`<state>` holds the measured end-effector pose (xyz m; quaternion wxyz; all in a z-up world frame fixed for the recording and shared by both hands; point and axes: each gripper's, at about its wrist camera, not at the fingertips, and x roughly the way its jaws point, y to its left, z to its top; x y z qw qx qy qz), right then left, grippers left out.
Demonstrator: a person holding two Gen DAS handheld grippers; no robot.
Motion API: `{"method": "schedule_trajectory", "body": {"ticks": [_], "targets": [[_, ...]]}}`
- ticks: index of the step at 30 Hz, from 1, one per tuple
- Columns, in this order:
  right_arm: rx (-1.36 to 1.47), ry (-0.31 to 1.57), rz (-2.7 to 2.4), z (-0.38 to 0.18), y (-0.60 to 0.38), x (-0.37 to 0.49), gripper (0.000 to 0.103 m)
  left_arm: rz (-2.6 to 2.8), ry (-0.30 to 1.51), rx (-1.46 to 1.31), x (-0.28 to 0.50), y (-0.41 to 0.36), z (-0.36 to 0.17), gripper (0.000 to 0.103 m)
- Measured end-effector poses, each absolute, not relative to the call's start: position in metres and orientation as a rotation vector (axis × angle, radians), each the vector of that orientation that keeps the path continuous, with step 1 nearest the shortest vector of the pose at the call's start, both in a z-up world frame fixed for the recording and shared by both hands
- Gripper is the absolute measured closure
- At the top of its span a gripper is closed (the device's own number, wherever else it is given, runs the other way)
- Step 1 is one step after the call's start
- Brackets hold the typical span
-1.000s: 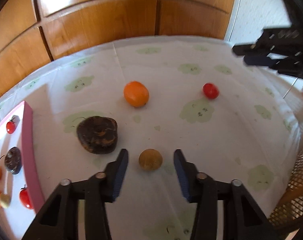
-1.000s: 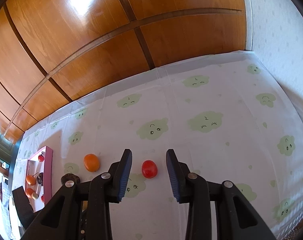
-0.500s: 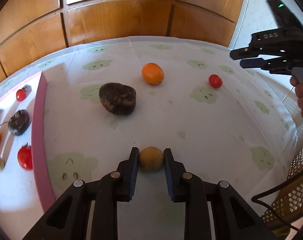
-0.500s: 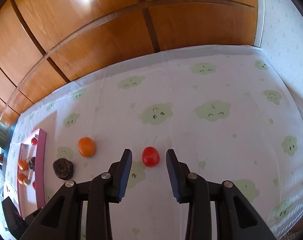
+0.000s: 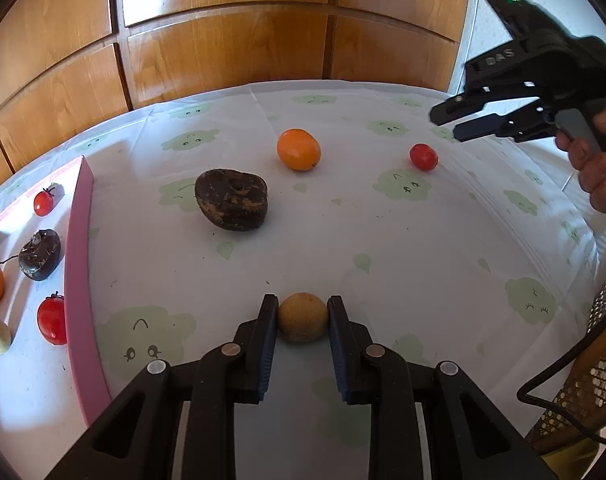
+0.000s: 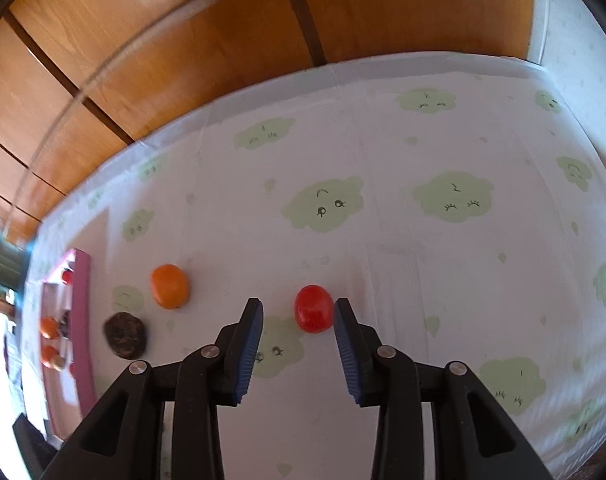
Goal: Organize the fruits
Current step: 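Lift the small brown fruit with the left tool while the right tool grasps the red tomato, then carry the small brown fruit into the pink tray and open the left tool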
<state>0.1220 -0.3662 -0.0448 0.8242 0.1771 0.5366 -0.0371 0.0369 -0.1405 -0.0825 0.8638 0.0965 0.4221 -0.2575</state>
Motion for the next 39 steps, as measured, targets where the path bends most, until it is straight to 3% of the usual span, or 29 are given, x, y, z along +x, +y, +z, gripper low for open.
{"method": "schedule_trajectory", "body": {"ticks": [13,16,32,39], "targets": [[0.241,1.216,-0.062,-0.070,-0.353,0.141,0.066,-0.537,0.884,0.187,0.037,-0.140,-0.083,0.078],[0.147,1.239,-0.071,-0.076,-0.343,0.143,0.077,-0.533,0.881,0.186,0.036,-0.140,-0.083,0.078],[0.089,1.225,-0.067,-0.080,-0.340,0.138,0.077,-0.557,0.947,0.156,0.043,-0.137,-0.076,0.078],[0.053,1.213,-0.070,-0.080,-0.335,0.134,0.077,-0.573,0.912,0.098,0.037,-0.122,-0.047,0.078]]}}
